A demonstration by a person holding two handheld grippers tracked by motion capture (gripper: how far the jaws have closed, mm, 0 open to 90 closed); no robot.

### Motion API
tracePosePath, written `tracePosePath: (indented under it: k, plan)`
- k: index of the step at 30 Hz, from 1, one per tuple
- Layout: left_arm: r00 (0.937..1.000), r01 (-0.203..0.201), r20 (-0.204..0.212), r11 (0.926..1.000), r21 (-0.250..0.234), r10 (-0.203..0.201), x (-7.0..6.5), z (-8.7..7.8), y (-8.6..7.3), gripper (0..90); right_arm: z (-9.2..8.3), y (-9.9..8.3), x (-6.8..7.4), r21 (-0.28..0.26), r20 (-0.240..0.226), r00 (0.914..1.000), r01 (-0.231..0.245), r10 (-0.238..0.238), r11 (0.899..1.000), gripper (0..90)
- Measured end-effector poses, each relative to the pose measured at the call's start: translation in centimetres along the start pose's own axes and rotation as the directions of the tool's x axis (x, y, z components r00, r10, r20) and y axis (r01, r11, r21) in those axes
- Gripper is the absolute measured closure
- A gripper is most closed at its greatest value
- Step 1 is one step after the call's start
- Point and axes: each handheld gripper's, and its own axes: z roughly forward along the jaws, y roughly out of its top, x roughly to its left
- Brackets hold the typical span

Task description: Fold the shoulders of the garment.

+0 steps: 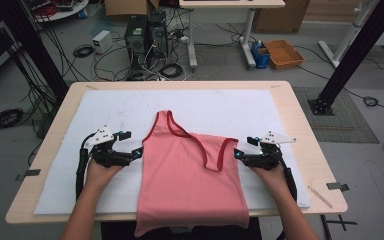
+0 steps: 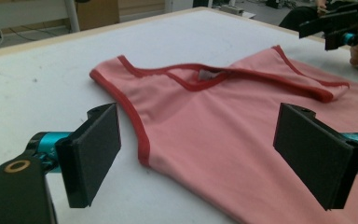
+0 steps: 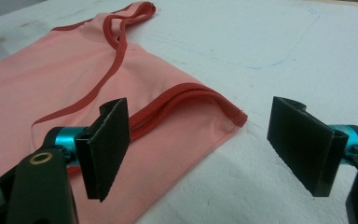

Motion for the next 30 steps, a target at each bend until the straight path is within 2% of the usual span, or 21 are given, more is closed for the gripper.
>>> tracePosePath:
  k: [2,4,7,8,11,15,22,23,25,26,30]
  plan:
    - [0.9999,-0.013,-0.008,0.9999,0.01,0.013,0.1,0.4,0.8,15.0,0.0,0.0,-0.1,-0.004,-0.004,0.9999,-0.011,0.011,1.0,21.1]
    - [0.9999,-0.009,-0.013,0.9995,0.029,0.009,0.3,1.0,1.7,15.0,-0.1,0.0,-0.2,-0.009,-0.007,0.9998,-0.021,0.021,1.0,21.1]
    - [0.9998,-0.006,-0.018,0.9997,0.024,0.006,0.7,1.5,2.5,14.9,-0.1,0.0,-0.3,-0.008,-0.008,0.9996,-0.026,0.026,1.0,21.1]
    - [0.9993,-0.004,-0.038,0.9998,0.018,0.004,1.1,1.9,3.4,14.9,-0.1,0.0,-0.2,-0.009,-0.007,0.9998,-0.019,0.019,1.0,21.1]
    - [0.9985,0.025,-0.049,0.9995,0.017,-0.024,2.0,2.7,4.4,14.9,0.0,0.0,-0.2,-0.009,-0.005,0.9998,-0.018,0.018,1.0,21.1]
    - [0.9977,0.029,-0.063,0.9989,0.037,-0.026,2.7,4.1,5.4,14.9,-0.1,0.0,-0.3,-0.009,-0.01,0.9993,-0.035,0.035,0.999,21.1]
    - [0.9971,0.045,-0.065,0.9954,0.084,-0.04,3.4,6.7,6.3,14.9,-0.1,0.0,-0.3,-0.008,-0.01,0.9994,-0.034,0.034,0.999,21.0]
    - [0.9971,0.04,-0.068,0.9963,0.076,-0.035,3.4,7.0,6.3,14.9,-0.1,0.0,-0.3,-0.009,-0.011,0.9994,-0.032,0.032,0.999,21.1]
    - [0.9972,0.05,-0.06,0.994,0.097,-0.044,3.5,7.6,6.4,14.9,-0.1,0.0,-0.3,-0.009,-0.013,0.9993,-0.036,0.036,0.999,21.0]
    - [0.9976,0.042,-0.06,0.993,0.11,-0.036,3.6,7.8,6.4,14.9,-0.1,0.0,-0.3,-0.009,-0.013,0.9993,-0.035,0.034,0.999,21.1]
    - [0.997,0.05,-0.065,0.9912,0.123,-0.042,3.8,8.6,6.7,15.0,0.0,0.0,-0.3,-0.007,-0.016,0.9995,-0.026,0.025,1.0,21.1]
